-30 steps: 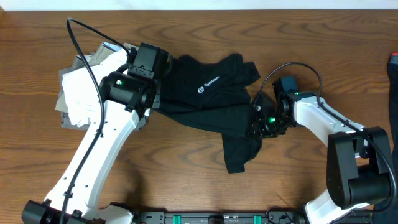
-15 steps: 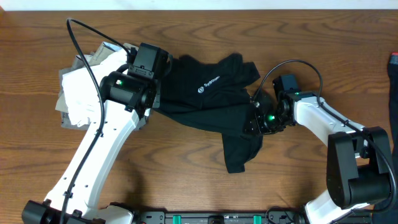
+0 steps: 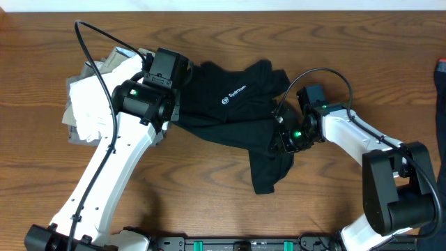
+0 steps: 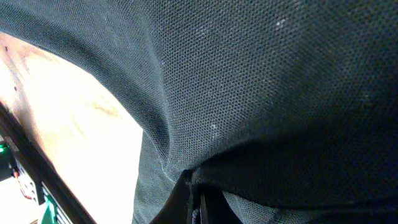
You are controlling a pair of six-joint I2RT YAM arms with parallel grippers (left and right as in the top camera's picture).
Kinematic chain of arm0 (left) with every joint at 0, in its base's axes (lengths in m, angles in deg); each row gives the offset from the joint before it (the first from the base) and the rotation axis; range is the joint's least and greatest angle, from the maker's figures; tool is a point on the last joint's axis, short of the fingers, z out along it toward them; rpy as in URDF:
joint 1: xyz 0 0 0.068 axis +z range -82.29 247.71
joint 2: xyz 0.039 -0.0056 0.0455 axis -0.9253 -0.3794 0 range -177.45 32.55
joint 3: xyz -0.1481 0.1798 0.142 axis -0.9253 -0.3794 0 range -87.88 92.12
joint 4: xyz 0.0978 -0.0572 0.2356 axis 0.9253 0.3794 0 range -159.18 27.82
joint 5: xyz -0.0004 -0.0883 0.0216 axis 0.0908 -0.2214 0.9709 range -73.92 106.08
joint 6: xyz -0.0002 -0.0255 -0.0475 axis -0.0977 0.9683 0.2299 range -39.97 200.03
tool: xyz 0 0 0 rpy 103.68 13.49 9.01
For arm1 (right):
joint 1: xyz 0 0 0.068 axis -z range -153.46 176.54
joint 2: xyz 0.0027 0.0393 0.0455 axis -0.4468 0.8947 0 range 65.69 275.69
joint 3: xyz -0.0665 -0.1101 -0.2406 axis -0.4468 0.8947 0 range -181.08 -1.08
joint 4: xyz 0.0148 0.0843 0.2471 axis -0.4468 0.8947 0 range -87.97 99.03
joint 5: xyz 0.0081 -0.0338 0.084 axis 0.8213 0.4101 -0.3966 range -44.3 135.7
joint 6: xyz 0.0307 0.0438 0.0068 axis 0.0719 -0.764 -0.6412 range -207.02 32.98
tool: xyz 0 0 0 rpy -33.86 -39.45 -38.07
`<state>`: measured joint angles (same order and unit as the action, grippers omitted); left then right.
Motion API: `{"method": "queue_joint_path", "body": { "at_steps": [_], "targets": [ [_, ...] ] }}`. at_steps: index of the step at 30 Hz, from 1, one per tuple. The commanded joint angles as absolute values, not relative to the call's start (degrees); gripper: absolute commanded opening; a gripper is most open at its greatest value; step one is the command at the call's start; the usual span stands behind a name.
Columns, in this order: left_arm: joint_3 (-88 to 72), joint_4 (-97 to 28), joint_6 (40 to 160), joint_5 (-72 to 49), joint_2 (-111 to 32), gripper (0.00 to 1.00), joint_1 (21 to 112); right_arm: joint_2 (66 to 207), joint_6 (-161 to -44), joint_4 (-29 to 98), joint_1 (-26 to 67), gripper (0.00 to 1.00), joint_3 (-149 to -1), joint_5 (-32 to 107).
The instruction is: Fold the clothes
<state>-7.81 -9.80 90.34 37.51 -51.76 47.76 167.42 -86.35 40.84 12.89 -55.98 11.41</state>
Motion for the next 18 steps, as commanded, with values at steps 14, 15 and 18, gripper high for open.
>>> {"method": "queue_joint_path", "body": {
  "at_steps": [14,15,18],
  "targets": [
    [0.1,-9.2,85.8,30.4,-43.6,0.06,47.8,146.2,-92.9,52.6,25.1,0.01,-80.4,17.9],
    [0.8,-9.1,85.8,29.9,-43.1,0.06,47.8,145.3,-93.5,53.0,25.7,0.01,-82.4,18.8],
    [4.2,-9.1,84.6,27.8,-41.1,0.06,47.8,143.4,-94.3,54.5,27.8,0.01,-89.1,20.2]
  ]
}}
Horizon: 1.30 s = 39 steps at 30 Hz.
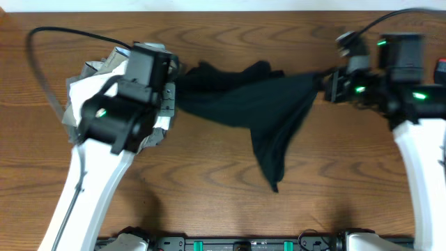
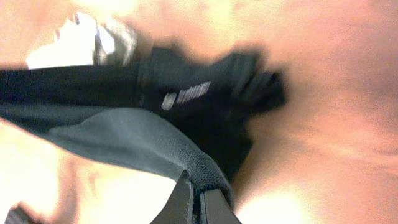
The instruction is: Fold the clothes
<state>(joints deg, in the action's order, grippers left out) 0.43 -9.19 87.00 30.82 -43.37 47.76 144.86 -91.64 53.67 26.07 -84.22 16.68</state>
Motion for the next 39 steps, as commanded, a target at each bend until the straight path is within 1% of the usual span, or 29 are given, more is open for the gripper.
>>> {"method": "queue_joint_path", "body": {
  "at_steps": [1,8,12,19,24,28,33,39],
  "targets": [
    [5.8,-9.0,83.5,27.1,-40.5,0.06,47.6,143.1,-94.3,54.9,28.5,0.01,-91.5,20.3],
    [18.6,-8.8,76.0,25.1,-38.8,0.06,43.2,142.9,-96.2,57.5,32.5,0.01,-106.1,22.4],
    [22.3,-8.8,74.2,25.1,-38.9,0.06,41.2,142.9,-96.2,59.7,33.3,0.01,-112.0,26.1],
    [26.5,-8.7,71.6,26.0,-38.8,0.06,36.7,142.9,-96.2,67.1,34.0,0.01,-121.3,33.9],
    [28.9,-8.0,69.9,33.4,-38.8,0.06,32.4,142.5,-97.4,71.9,34.1,0.01,-125.8,35.4],
    [31.1,-4.5,69.5,33.6,-38.8,0.06,29.1,141.4,-98.0,75.5,34.1,0.01,-128.9,38.1],
    [33.4,-0.5,69.6,33.6,-38.8,0.06,26.2,139.0,-99.5,84.1,34.1,0.02,-131.8,44.2],
    [37.4,-0.4,70.3,33.5,-39.2,0.06,24.1,138.0,-100.6,93.7,34.1,0.02,-131.8,44.4]
  ]
}}
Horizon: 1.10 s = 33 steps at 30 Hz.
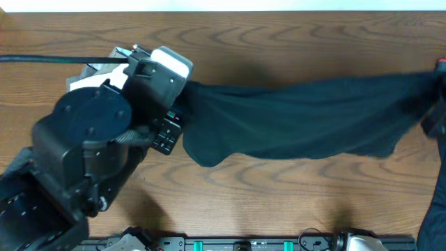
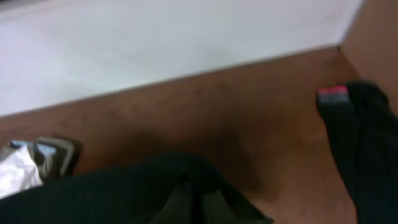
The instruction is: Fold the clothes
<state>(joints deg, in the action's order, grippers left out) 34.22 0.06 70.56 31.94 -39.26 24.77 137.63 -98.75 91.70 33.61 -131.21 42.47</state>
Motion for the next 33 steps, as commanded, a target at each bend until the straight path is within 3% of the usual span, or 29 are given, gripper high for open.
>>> {"method": "queue_joint_path", "body": {
  "at_steps": [1,8,16,20,33],
  "targets": [
    [38.3,-0.4,71.3,33.5,-39.3,0.06,24.1,138.0,-100.8,95.1,34.1,0.02,-131.8,44.4],
    [41.6,-1.3,73.7,33.6,-40.7,0.06,24.1,139.0,-101.8,98.0,34.1,0.01,-131.8,47.4],
    [41.6,-8.6,61.6,33.9,-49.9,0.06,24.1,143.1,-100.1,84.8,34.1,0.01,-131.8,48.1],
    [41.6,-9.3,60.3,41.5,-55.0,0.06,24.5,145.8,-100.1,82.3,34.1,0.01,-131.8,48.9],
    [41.6,0.5,69.9,35.5,-57.7,0.06,24.9,145.4,-99.0,82.7,34.1,0.01,-131.8,53.1]
  ]
}}
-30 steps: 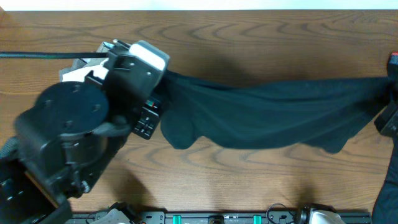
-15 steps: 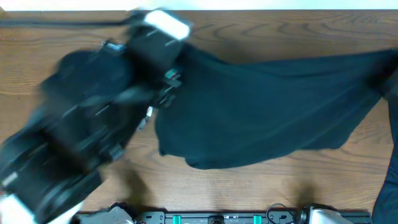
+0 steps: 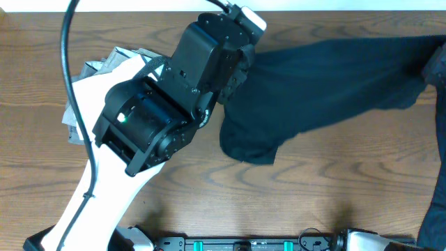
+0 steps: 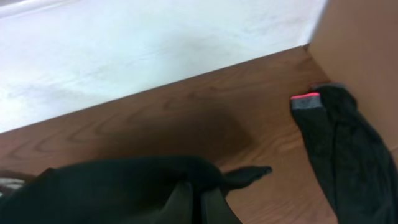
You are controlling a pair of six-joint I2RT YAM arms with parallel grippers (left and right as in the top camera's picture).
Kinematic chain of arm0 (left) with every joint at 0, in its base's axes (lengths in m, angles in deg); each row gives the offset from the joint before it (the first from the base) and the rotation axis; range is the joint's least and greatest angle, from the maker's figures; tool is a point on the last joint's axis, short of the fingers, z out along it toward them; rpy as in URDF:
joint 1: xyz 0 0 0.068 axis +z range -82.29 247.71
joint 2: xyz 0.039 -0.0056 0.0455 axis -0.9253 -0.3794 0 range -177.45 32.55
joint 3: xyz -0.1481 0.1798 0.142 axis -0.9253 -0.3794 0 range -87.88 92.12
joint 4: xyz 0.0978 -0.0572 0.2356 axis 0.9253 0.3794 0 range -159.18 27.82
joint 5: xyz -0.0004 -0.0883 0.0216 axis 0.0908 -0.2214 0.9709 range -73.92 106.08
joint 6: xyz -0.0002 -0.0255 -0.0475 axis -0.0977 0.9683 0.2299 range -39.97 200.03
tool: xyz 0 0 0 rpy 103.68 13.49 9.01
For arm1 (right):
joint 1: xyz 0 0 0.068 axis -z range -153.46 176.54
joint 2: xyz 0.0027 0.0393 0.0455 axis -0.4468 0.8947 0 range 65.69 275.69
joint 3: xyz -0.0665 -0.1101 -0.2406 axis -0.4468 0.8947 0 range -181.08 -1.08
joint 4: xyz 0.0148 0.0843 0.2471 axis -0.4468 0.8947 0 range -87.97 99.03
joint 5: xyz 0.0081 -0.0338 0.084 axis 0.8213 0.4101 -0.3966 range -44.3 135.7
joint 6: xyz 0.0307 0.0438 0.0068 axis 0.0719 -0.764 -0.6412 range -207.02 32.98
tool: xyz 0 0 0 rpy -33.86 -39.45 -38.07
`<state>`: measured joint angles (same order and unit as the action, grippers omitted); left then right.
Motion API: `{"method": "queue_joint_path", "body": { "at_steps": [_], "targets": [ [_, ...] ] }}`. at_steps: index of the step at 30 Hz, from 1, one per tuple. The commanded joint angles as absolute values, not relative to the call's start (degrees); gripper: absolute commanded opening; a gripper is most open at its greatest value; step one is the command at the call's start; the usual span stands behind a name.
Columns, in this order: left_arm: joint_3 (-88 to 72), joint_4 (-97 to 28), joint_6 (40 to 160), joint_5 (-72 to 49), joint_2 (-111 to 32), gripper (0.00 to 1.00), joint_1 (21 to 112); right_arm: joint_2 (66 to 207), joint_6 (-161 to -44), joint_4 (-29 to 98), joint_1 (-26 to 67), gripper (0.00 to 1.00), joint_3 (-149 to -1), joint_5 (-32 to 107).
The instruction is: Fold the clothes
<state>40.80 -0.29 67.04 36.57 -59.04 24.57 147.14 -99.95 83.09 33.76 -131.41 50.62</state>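
Note:
A black garment (image 3: 327, 84) hangs stretched above the table between my two arms, its loose lower part drooping at the middle (image 3: 251, 143). My left gripper (image 3: 237, 64) is raised close to the overhead camera. Its fingers are hidden under the wrist, and the cloth's left end runs tight into them. In the right wrist view my right gripper (image 4: 194, 202) is shut on the other end of the black garment (image 4: 118, 186), high over the table's far right corner. A small tail of cloth (image 4: 249, 175) sticks out past the fingers.
A heap of white and grey clothes (image 3: 90, 77) lies at the table's left. Another dark garment with a red-edged label (image 4: 336, 143) lies at the far right by a brown upright panel (image 4: 360, 37). The table's back edge (image 4: 155, 93) meets a white surface.
The left arm has moved right and toward the back with its end of the garment. The cloth's drooping part now hangs near the middle instead of the left. The right gripper still holds its end.
The black garment lay crumpled mid-table with both grippers at it. Then it was pulled out between them, the right gripper at the back right. Then it spanned the table in the air, and now the left end sits further right and back.

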Motion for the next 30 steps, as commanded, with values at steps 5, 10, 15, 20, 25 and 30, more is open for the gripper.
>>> {"method": "queue_joint_path", "body": {
  "at_steps": [5,10,15,20,25,30],
  "targets": [
    [40.9,7.1,72.9,28.5,-58.4,0.06,26.3,145.9,-99.0,83.7,34.1,0.01,-131.8,52.4],
    [36.6,10.3,75.2,18.7,-60.4,0.06,30.9,147.5,-99.1,85.7,34.0,0.01,-131.7,51.0],
    [30.4,9.9,74.7,6.6,-64.3,0.06,35.4,150.7,-99.2,87.1,34.0,0.01,-131.7,48.0],
    [26.4,7.9,72.1,-0.4,-69.6,0.06,37.0,154.8,-98.6,86.5,34.0,0.01,-131.7,46.7],
    [24.1,5.1,71.7,-1.5,-76.8,0.06,37.0,157.5,-97.2,85.1,33.8,0.01,-131.7,48.9],
    [23.7,2.7,71.7,-2.4,-84.0,0.08,37.0,158.7,-97.2,84.7,33.6,0.01,-131.7,50.2]
  ]
}}
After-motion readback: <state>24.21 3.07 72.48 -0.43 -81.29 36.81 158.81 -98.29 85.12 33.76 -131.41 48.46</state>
